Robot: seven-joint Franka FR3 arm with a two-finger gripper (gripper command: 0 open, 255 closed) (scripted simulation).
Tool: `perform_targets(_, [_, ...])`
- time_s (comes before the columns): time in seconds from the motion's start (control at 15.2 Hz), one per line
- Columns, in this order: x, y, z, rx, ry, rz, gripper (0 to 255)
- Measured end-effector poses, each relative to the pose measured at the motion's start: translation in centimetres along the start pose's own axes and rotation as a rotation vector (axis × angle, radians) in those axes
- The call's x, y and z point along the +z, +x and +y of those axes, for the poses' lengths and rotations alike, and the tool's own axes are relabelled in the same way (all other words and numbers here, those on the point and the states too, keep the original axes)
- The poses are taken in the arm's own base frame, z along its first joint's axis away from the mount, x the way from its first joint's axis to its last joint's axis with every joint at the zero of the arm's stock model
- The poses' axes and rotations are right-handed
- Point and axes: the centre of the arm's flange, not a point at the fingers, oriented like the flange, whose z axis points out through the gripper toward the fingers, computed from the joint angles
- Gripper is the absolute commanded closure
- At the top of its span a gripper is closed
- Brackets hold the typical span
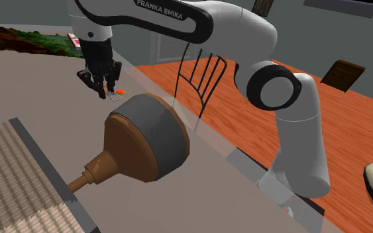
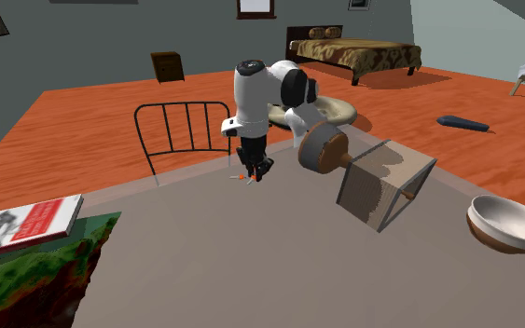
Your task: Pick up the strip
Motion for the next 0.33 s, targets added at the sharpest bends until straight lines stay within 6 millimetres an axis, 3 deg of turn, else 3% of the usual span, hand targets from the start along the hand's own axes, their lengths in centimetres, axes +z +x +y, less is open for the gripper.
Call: perform_targets(0.33, [-2.3,-0.1,0.1,0.000,0.000,0.000,255])
